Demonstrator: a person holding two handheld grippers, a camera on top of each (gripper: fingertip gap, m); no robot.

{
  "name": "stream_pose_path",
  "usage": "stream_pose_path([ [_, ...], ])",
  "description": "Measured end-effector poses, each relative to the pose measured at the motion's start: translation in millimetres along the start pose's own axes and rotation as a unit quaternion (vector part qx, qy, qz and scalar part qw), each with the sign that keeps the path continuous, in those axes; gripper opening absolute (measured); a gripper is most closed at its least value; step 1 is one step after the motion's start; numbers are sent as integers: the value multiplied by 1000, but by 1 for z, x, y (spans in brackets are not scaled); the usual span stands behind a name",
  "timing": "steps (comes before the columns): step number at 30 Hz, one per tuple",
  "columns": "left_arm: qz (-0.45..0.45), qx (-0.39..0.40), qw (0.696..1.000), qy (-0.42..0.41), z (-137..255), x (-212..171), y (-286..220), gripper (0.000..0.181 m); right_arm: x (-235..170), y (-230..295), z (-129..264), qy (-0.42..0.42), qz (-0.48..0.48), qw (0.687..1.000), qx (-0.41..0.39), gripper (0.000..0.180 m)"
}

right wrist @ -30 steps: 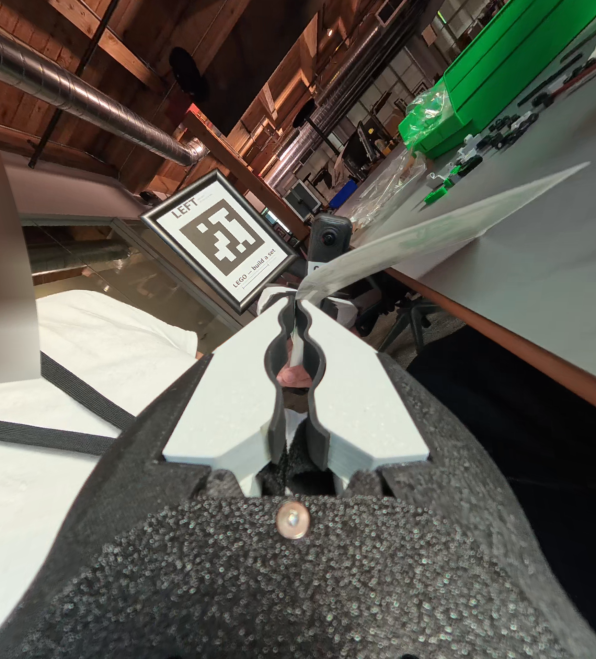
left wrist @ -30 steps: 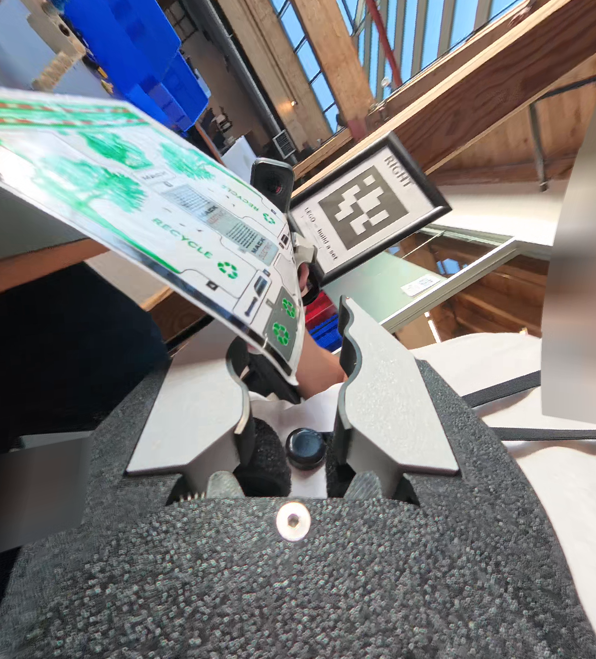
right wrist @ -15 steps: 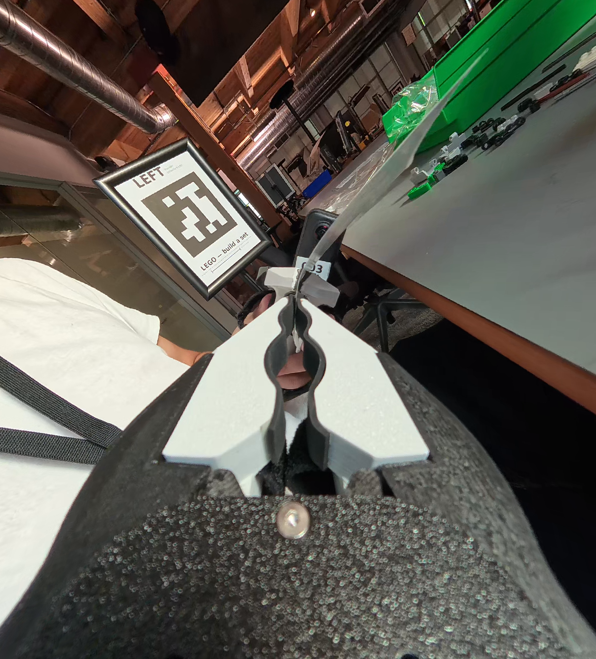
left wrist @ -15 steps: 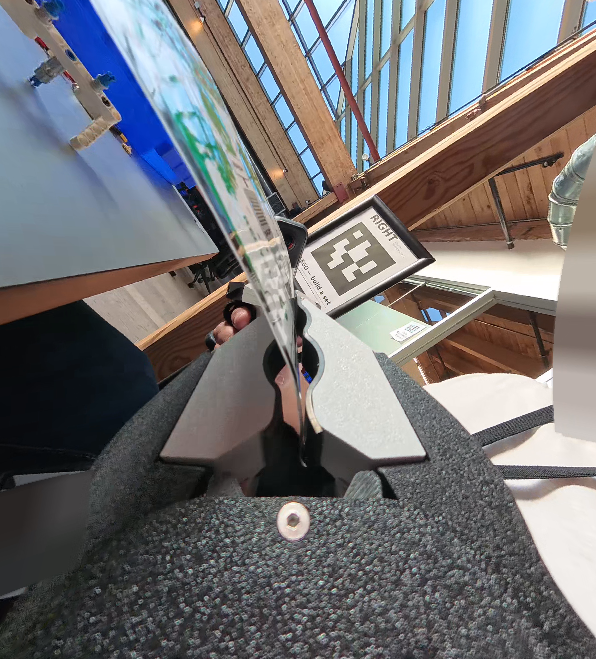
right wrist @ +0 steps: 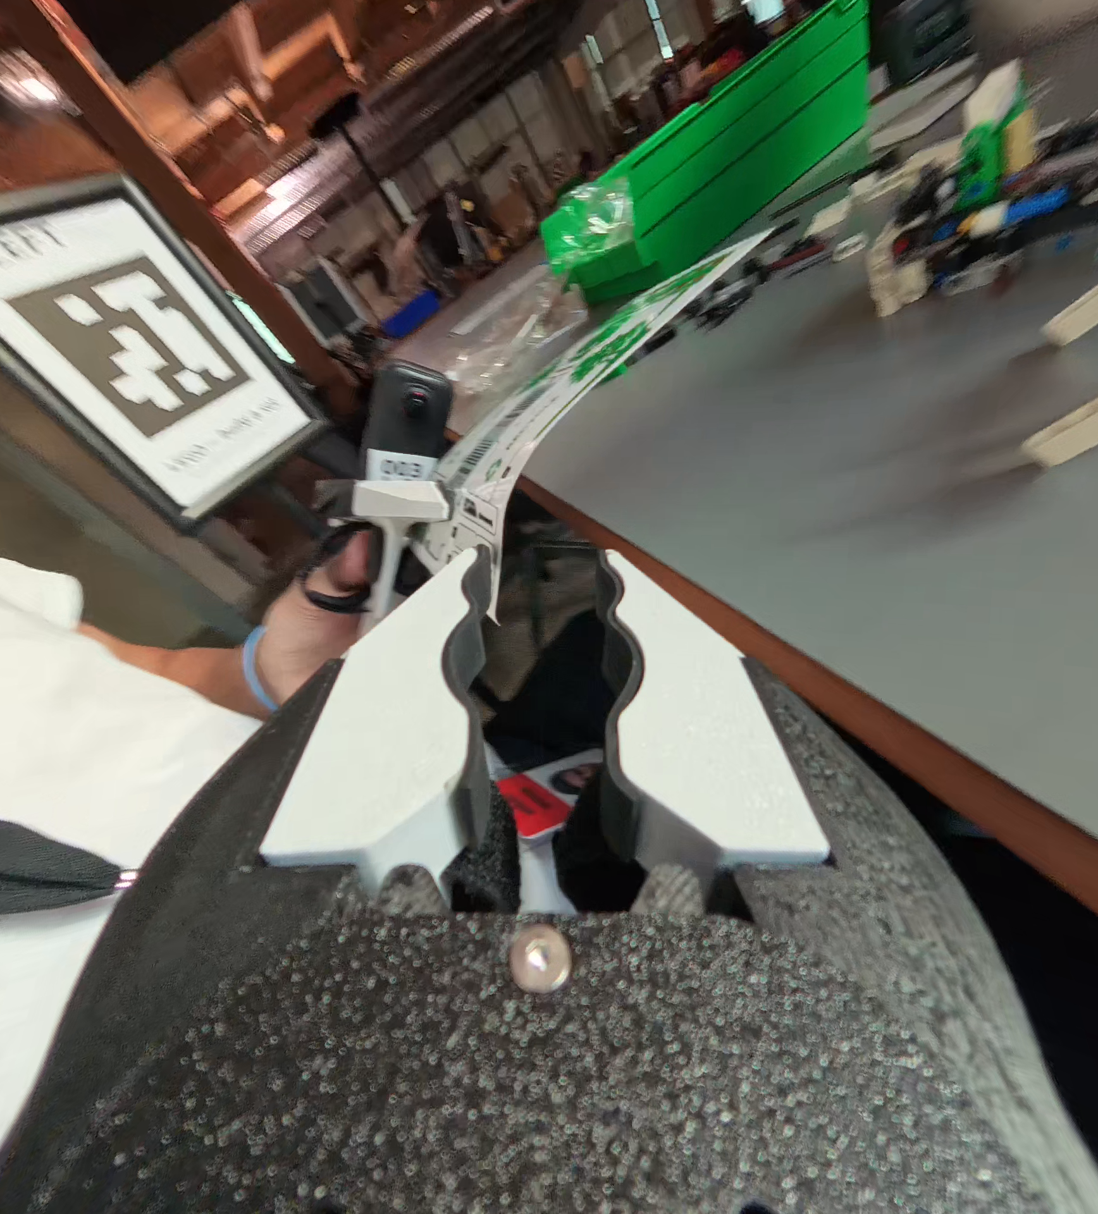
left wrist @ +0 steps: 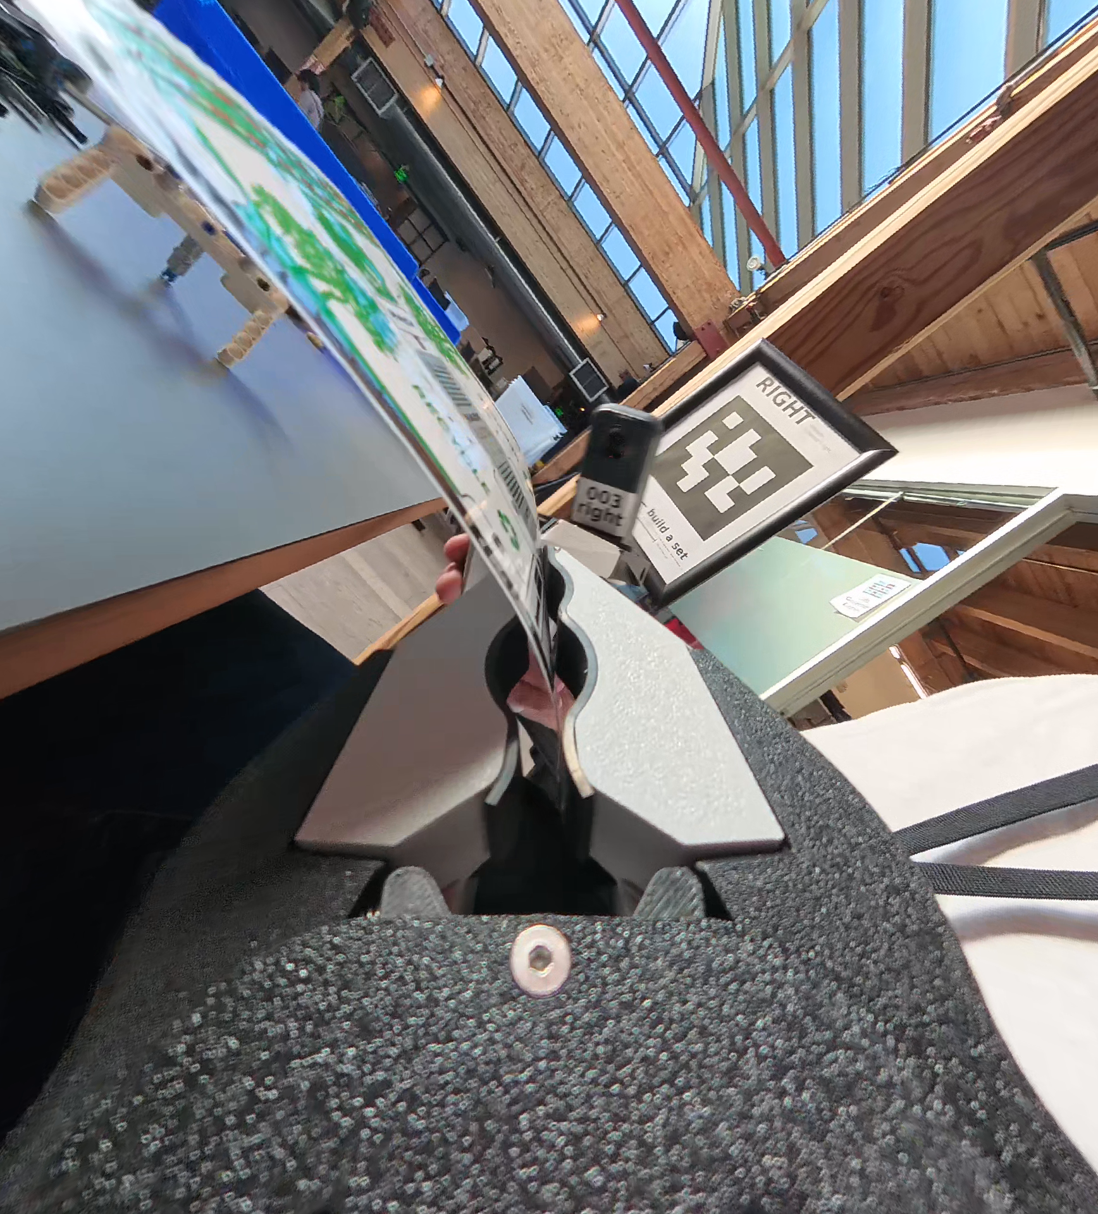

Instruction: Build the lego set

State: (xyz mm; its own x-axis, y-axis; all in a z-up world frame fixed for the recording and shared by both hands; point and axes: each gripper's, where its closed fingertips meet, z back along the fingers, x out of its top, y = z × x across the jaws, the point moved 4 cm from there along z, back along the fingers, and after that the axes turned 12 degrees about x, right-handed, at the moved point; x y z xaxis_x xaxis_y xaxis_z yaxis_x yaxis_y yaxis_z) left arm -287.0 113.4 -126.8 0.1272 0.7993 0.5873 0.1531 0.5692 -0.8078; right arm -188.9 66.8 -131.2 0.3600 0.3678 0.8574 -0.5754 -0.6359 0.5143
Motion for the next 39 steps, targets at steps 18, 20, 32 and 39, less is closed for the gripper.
stream_pose_path([
  [18, -148, 34, 988, 25, -2, -4, -17, 0, 2, 38, -24, 87, 229, 966, -84, 21],
  [20, -153, 23, 988, 27, -3, -4, -20, 0, 0, 40, -25, 81, 196, 976, -54, 22],
  [32, -190, -48, 980, 35, -1, -9, -40, 0, 7, 51, -18, 1, 26, 993, 119, 14],
  [39, -199, -55, 978, 35, -1, -9, -44, 0, 7, 54, -17, -7, 0, 989, 146, 11],
])
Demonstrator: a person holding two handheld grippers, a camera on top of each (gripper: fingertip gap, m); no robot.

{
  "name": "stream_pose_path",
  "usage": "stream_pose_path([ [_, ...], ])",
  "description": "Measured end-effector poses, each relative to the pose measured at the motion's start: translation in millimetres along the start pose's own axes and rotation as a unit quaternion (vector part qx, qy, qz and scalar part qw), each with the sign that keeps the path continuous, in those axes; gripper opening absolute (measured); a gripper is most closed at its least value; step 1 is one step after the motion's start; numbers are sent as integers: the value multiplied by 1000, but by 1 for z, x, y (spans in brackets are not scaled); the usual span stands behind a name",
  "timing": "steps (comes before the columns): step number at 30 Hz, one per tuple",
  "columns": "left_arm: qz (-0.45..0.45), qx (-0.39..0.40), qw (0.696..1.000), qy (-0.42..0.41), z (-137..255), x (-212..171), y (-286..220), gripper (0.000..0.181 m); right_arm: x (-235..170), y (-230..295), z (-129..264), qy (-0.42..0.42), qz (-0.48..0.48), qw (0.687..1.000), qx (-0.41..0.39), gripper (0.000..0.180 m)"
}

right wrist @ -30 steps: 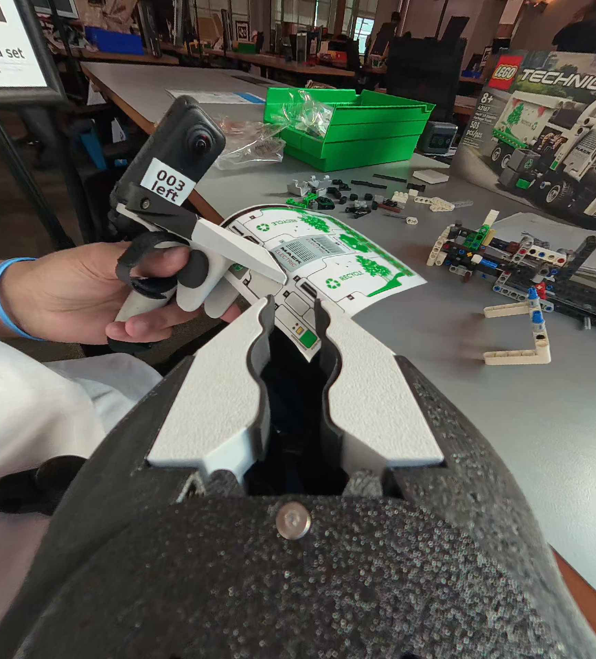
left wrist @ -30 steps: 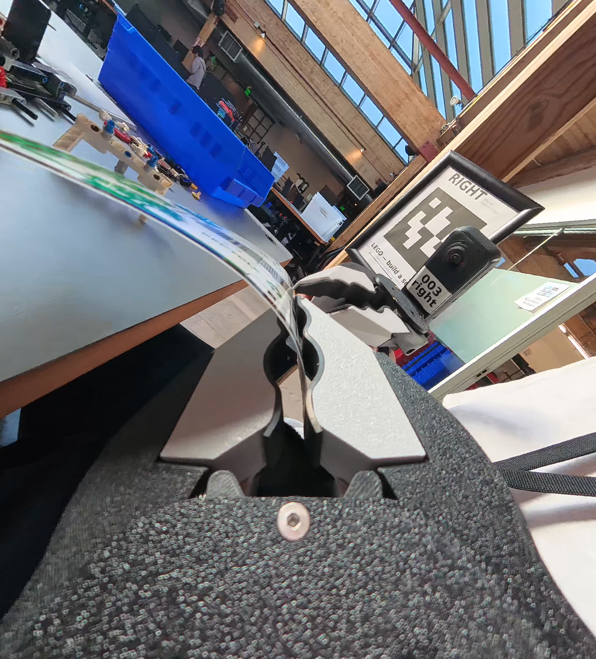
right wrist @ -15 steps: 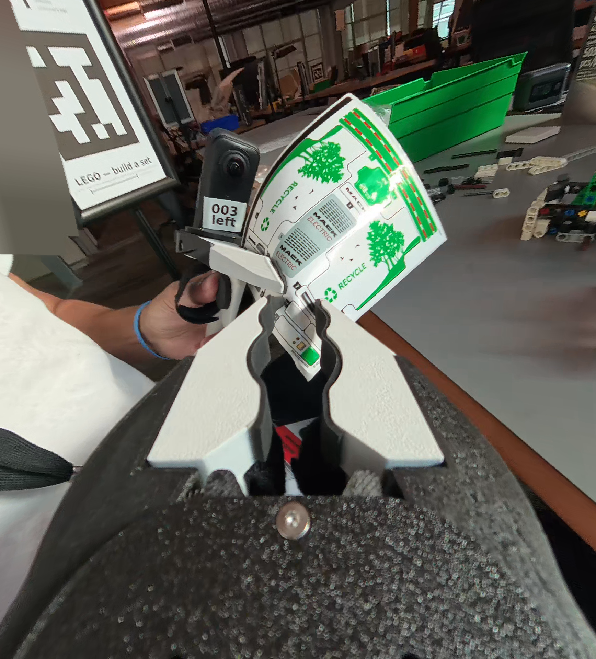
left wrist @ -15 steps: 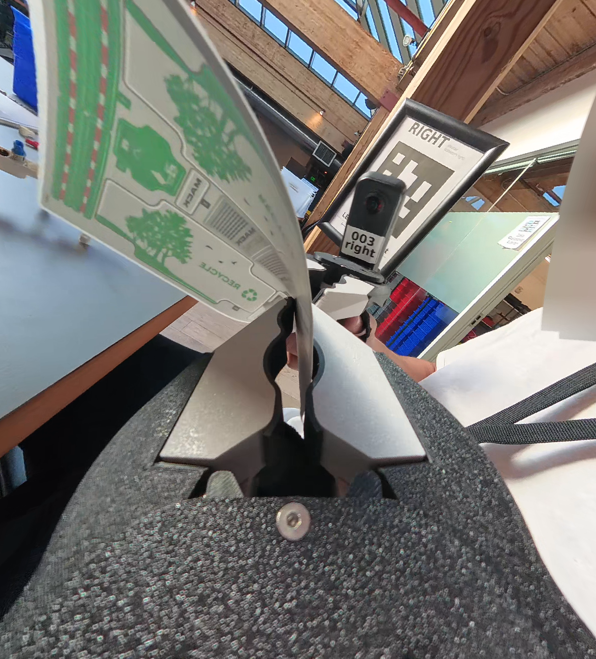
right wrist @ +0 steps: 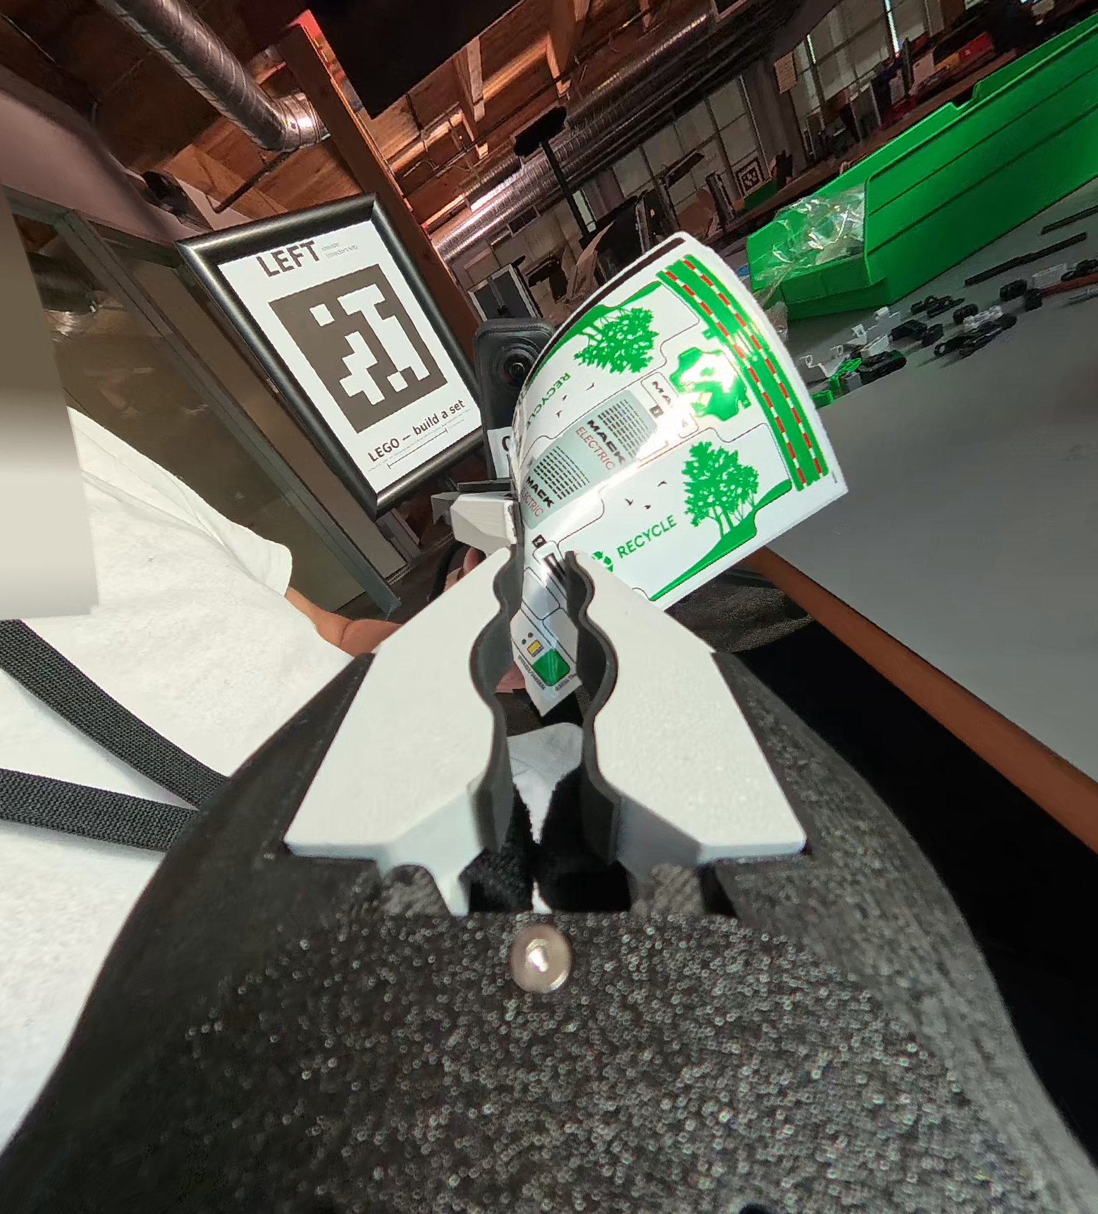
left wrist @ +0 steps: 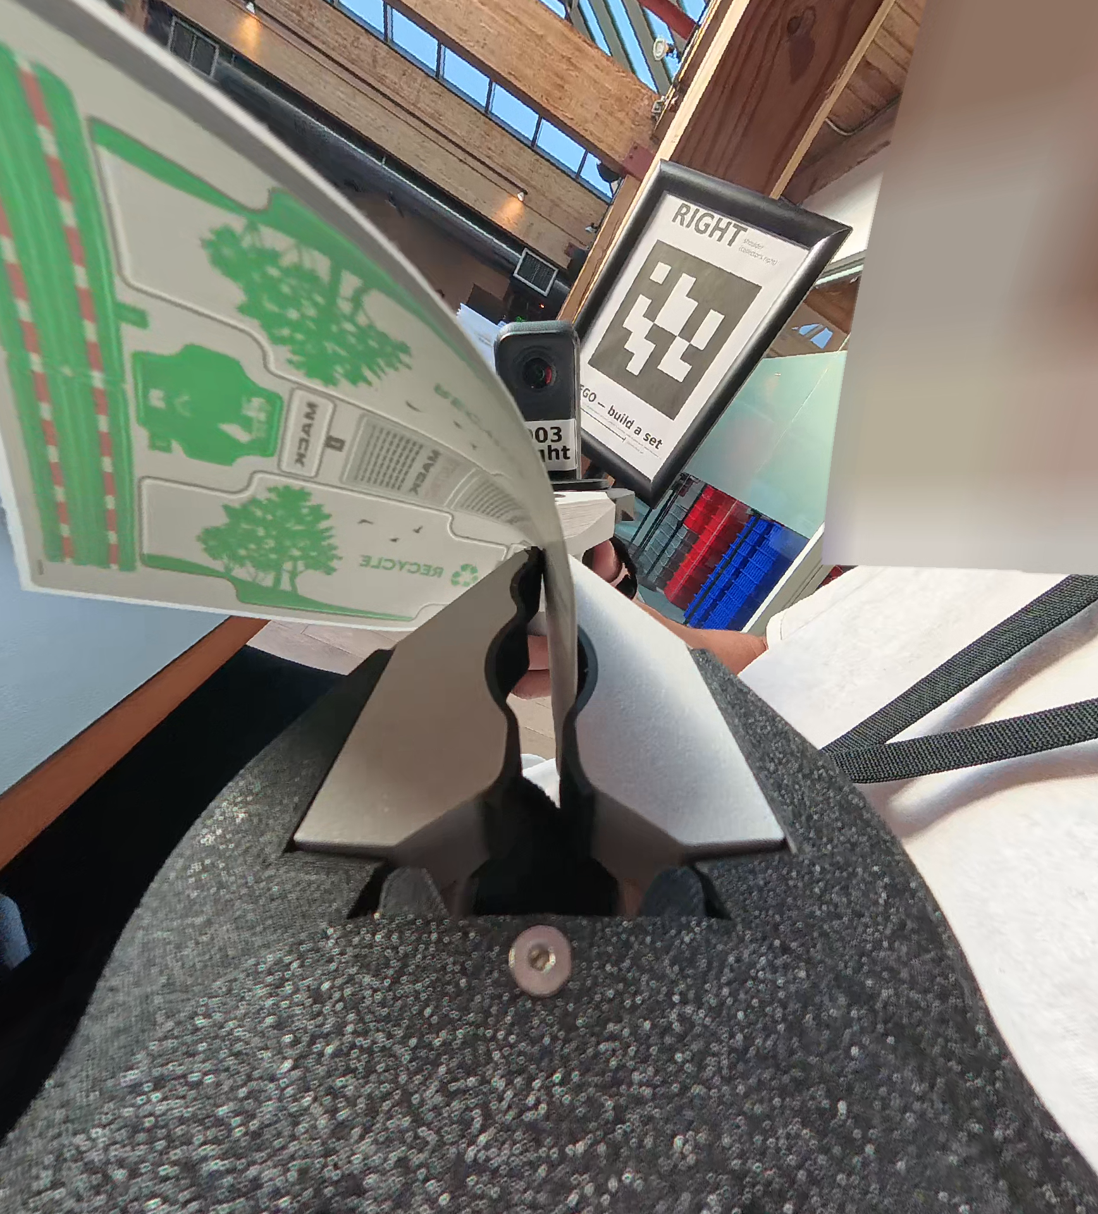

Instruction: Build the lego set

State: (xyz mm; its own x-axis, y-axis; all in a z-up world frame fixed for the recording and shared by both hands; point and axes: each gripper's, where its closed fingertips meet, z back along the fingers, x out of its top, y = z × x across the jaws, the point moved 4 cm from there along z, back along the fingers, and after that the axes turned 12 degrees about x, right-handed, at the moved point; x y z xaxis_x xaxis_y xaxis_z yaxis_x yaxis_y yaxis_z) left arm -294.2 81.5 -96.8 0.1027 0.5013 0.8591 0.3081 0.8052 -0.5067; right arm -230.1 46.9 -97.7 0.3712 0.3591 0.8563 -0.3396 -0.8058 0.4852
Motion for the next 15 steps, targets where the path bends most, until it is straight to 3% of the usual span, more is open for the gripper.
stream_pose_path([
  [15, -24, -7, 1000, 1, 3, 1, -6, 0, -1, 6, -2, -28, -56, 996, 65, 4],
])
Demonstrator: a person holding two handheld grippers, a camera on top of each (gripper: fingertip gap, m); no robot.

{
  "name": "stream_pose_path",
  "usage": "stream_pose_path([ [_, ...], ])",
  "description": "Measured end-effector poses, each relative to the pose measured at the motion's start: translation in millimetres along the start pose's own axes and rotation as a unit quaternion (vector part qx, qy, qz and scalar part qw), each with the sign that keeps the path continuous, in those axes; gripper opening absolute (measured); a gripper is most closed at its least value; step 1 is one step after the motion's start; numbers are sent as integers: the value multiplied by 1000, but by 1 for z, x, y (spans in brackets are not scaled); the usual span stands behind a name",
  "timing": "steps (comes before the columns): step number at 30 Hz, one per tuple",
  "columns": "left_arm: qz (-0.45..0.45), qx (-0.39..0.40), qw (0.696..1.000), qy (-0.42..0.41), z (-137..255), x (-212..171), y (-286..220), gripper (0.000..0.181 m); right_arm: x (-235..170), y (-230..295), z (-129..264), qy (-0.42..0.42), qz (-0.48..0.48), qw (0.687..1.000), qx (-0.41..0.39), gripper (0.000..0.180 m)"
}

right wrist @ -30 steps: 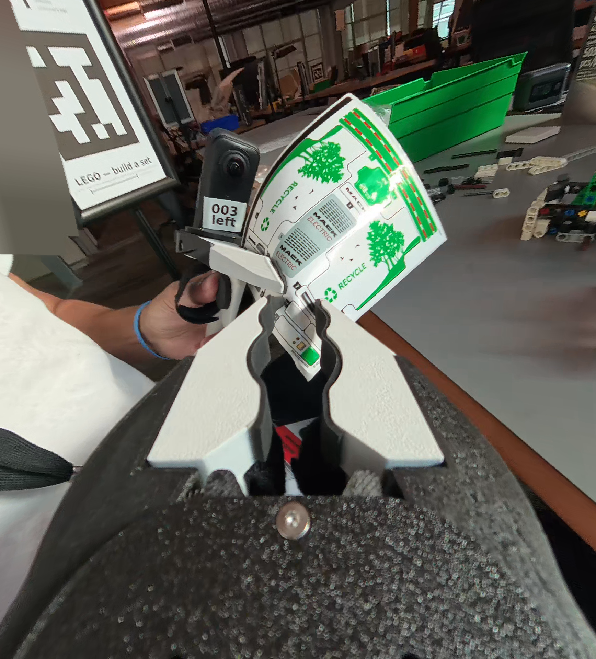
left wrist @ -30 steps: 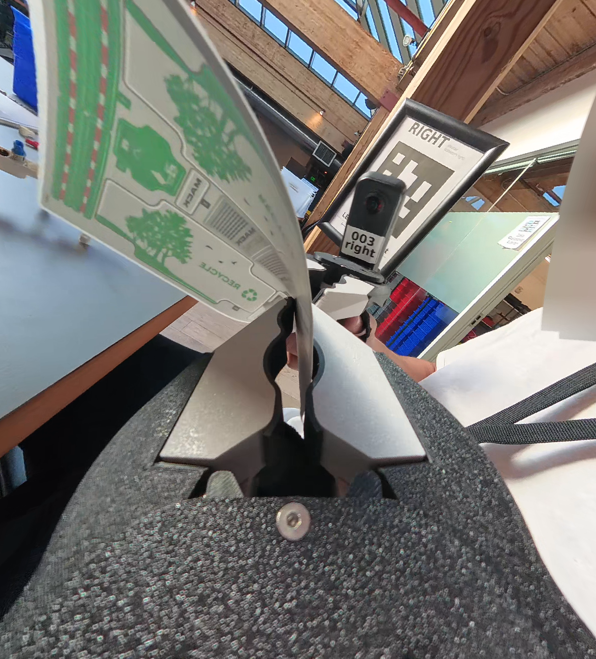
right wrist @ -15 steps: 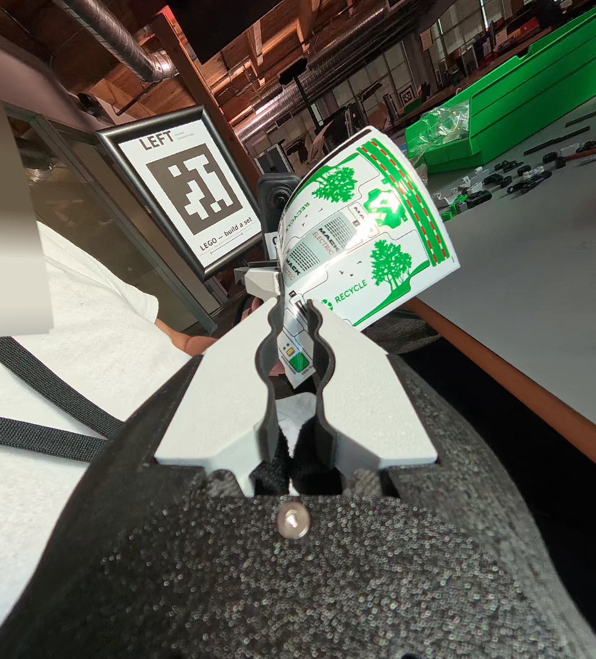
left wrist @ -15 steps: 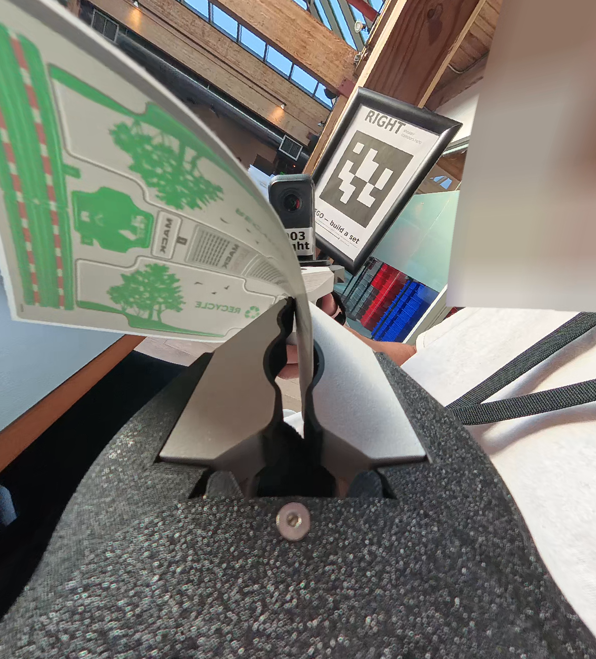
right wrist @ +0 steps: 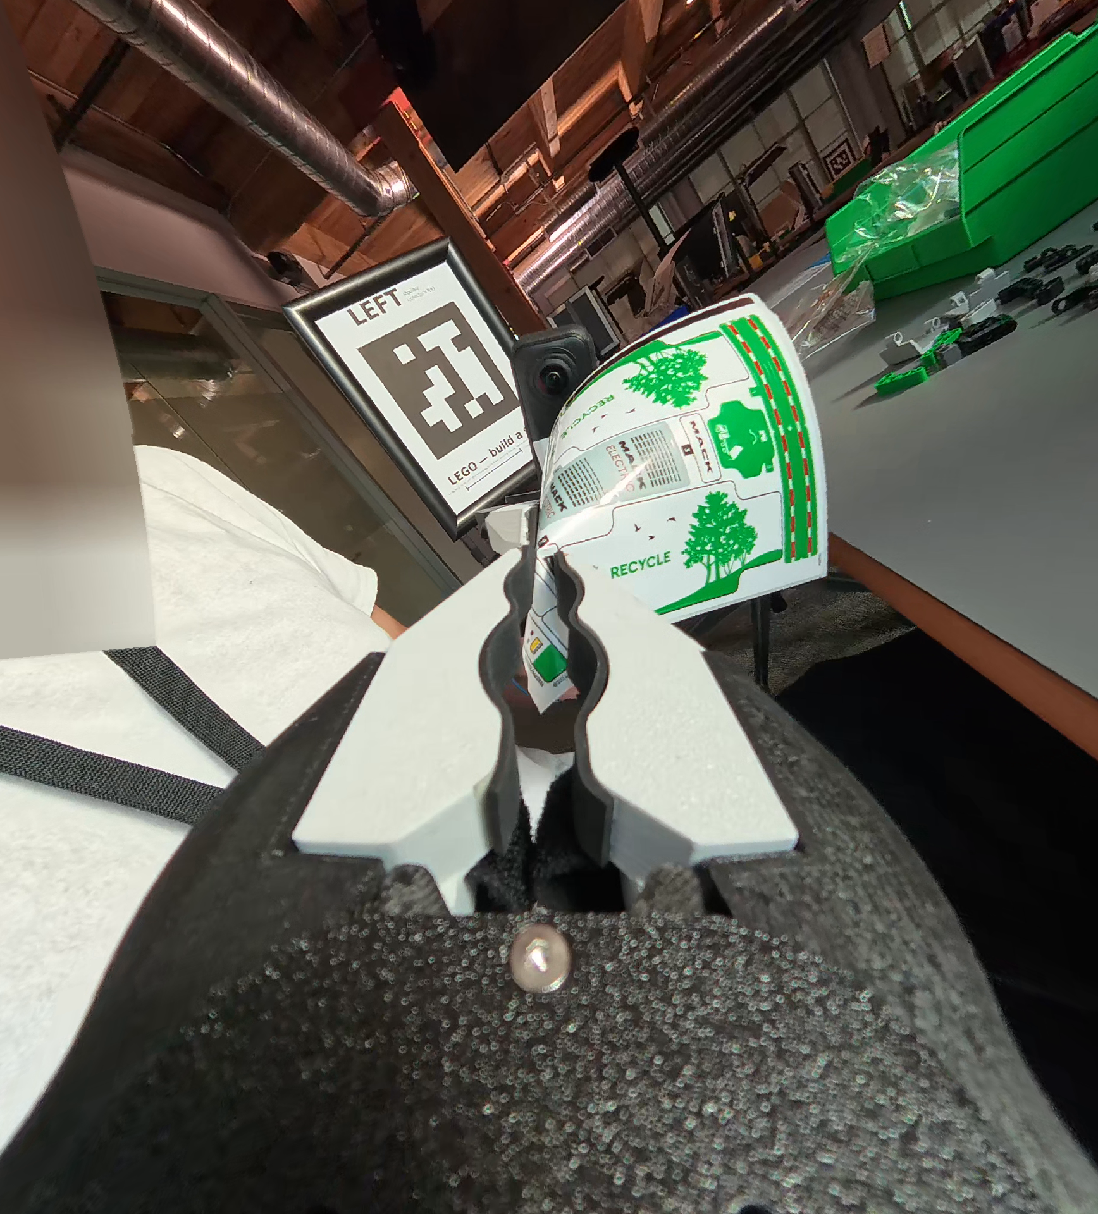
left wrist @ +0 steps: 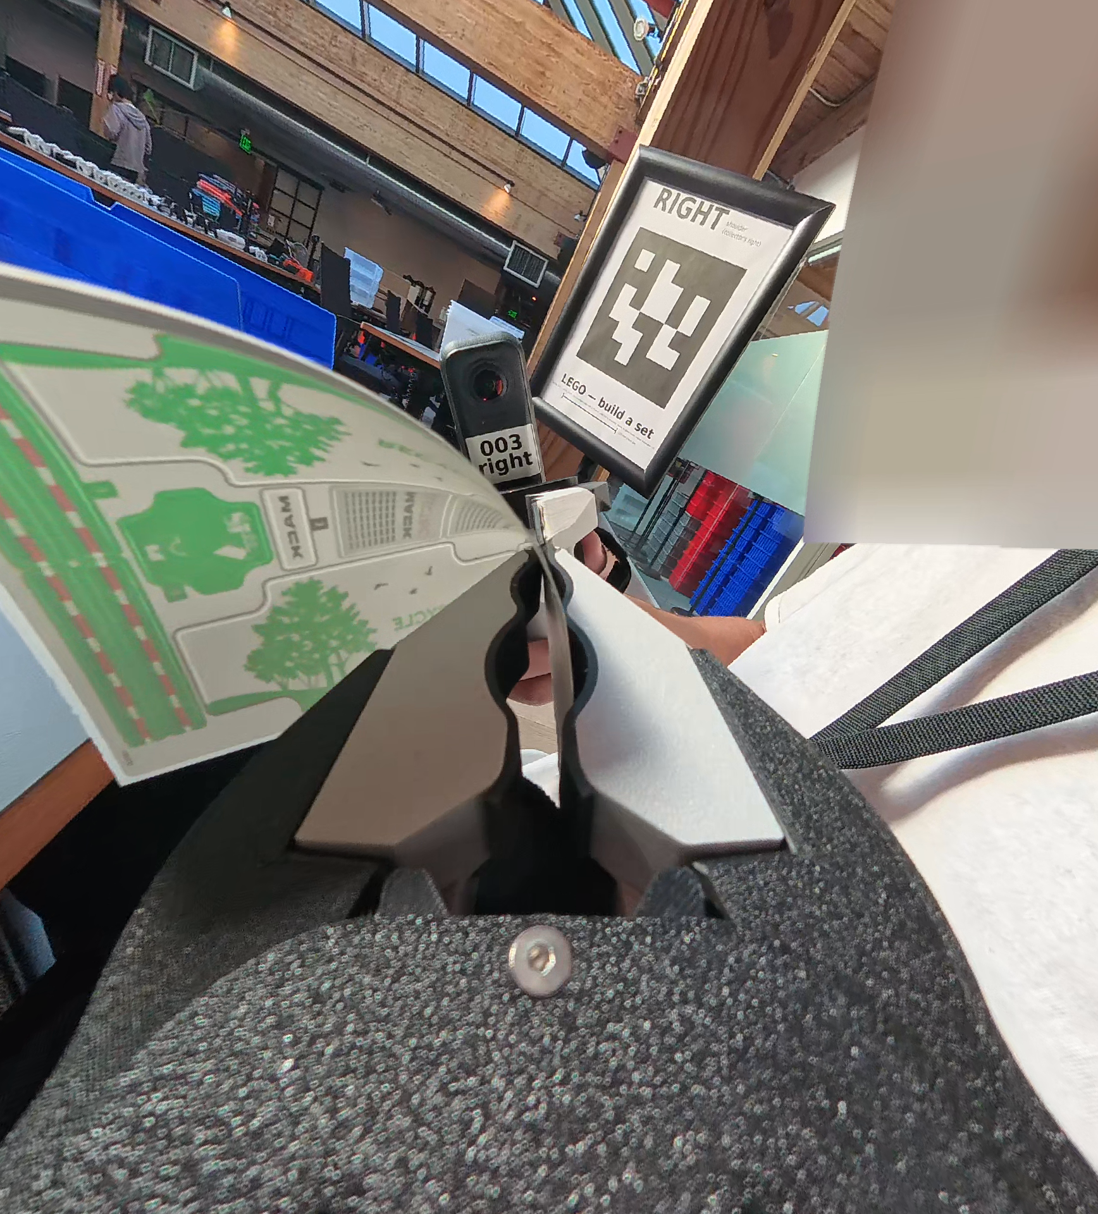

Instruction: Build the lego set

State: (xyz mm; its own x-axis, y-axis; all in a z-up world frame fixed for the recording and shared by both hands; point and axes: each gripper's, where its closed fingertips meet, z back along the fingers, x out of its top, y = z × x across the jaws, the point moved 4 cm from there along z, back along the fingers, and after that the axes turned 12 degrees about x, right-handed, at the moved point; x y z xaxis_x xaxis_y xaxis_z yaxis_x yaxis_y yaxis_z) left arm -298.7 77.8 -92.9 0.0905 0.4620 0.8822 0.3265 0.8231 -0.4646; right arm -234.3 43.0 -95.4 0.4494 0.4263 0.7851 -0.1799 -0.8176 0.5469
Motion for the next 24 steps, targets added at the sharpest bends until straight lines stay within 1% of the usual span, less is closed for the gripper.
stream_pose_path([
  [8, -16, 2, 1000, 5, 1, 0, -2, 0, 1, 0, 1, -4, -9, 1000, 10, 3],
  [14, -23, 8, 1000, 8, 2, 0, -2, 0, 4, -2, 7, -9, 2, 1000, -4, 0],
  [16, -23, 10, 1000, 8, 2, 0, -1, 0, 5, -1, 7, 0, 12, 1000, -12, 0],
  [18, -25, 17, 1000, 9, 2, -1, 1, 0, 2, -1, 5, 24, 36, 999, -31, 7],
  [20, -26, 16, 999, 10, 2, -1, 0, 0, 0, -2, 4, 44, 55, 996, -50, 7],
  [24, -29, 15, 999, 10, 1, -1, -1, 0, -1, 0, 3, 40, 40, 998, -34, 8],
])
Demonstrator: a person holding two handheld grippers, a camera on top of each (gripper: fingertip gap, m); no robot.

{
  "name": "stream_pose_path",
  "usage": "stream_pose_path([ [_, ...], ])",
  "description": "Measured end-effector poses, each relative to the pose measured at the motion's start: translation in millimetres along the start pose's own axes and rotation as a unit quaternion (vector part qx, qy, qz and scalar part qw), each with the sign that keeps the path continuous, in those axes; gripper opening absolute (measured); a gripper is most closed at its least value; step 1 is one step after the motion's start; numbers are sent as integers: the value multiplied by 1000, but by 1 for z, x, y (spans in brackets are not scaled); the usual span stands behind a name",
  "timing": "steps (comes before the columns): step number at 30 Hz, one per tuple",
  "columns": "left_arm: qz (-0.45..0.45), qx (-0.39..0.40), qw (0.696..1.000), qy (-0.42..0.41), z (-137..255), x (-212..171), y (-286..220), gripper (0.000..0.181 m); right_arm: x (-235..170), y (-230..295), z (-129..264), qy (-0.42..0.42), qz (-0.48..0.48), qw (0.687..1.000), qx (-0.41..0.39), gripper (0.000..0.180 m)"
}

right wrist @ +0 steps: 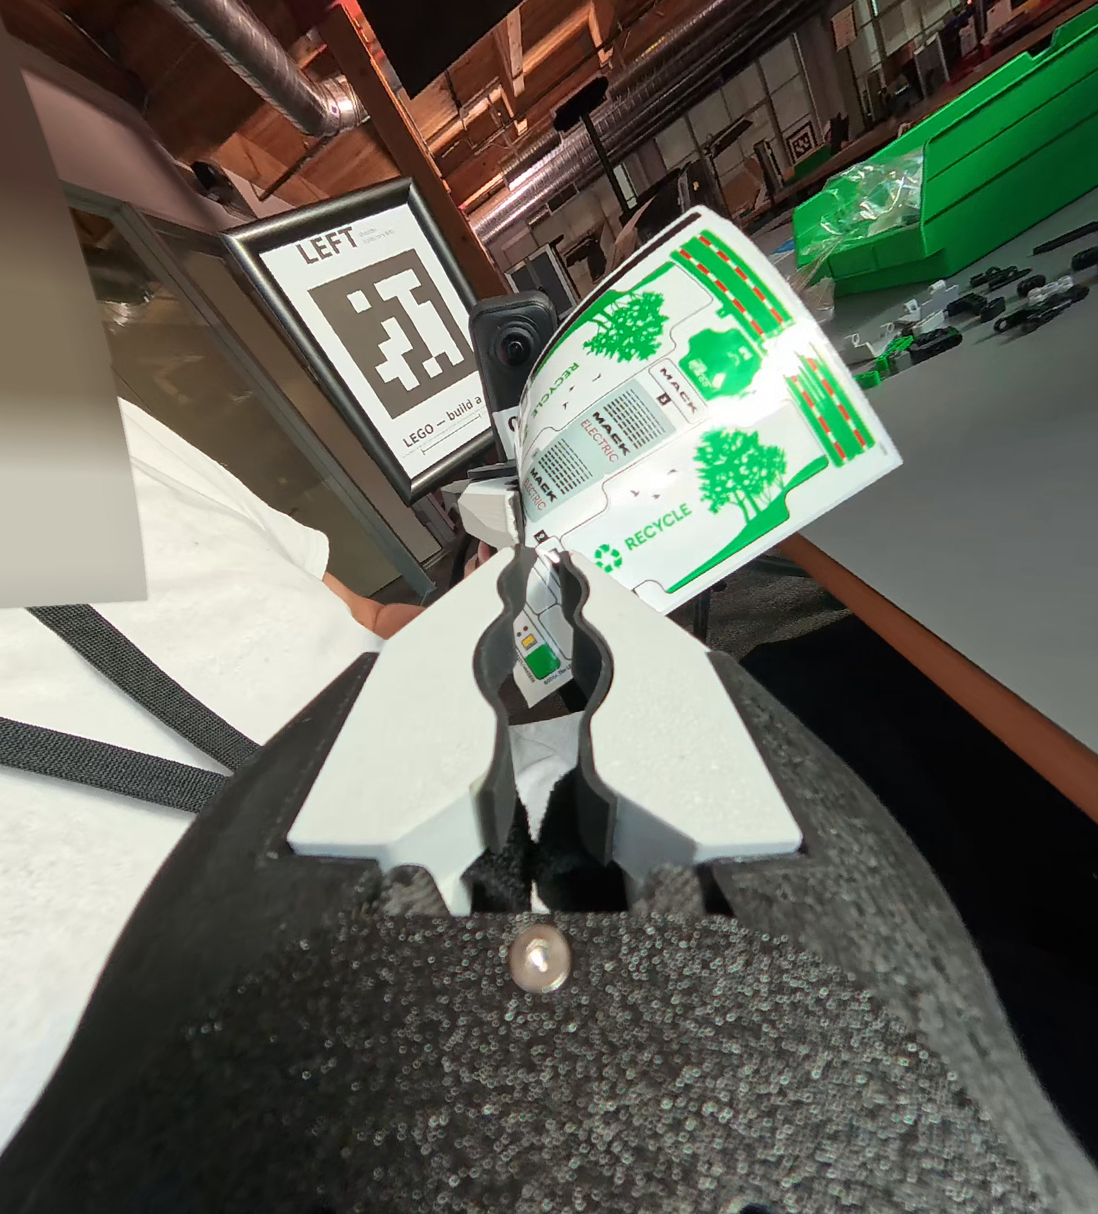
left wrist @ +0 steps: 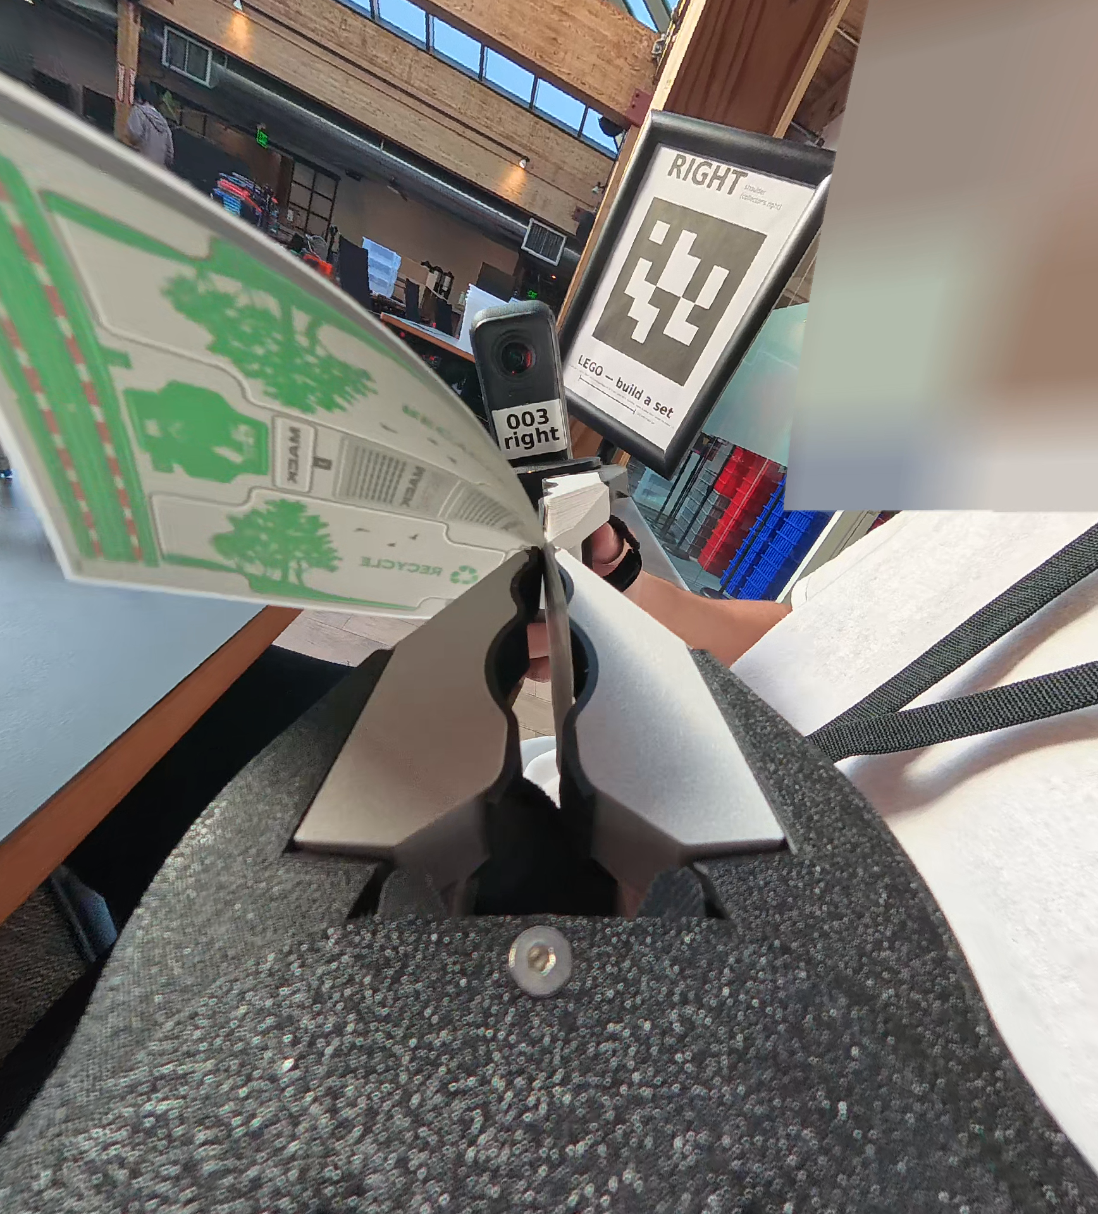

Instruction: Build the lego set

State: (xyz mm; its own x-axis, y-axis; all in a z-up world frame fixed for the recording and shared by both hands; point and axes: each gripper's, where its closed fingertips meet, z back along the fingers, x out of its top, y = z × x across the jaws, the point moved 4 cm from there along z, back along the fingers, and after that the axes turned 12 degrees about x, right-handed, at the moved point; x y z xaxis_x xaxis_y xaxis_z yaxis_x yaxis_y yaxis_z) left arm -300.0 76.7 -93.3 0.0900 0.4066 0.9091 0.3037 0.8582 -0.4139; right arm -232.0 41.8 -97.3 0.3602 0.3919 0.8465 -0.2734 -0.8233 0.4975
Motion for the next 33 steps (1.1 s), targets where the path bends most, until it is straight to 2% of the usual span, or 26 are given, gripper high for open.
stream_pose_path([
  [8, -6, -6, 1000, -1, -1, 0, -3, 0, -2, 2, -2, -23, -47, 997, 49, 9],
  [14, -6, -27, 1000, -10, 1, 2, -9, 0, -1, 9, -4, -49, -96, 987, 120, 15],
  [18, -9, -32, 999, -14, 2, 3, -11, 0, 0, 8, -3, -46, -86, 989, 110, 10],
  [26, -17, -33, 999, -13, 1, 1, -13, 0, -4, 7, -5, -34, -79, 991, 99, 14],
  [33, 5, -36, 999, -6, -2, -4, -7, 0, -8, 4, -4, -41, -96, 988, 112, 4],
])
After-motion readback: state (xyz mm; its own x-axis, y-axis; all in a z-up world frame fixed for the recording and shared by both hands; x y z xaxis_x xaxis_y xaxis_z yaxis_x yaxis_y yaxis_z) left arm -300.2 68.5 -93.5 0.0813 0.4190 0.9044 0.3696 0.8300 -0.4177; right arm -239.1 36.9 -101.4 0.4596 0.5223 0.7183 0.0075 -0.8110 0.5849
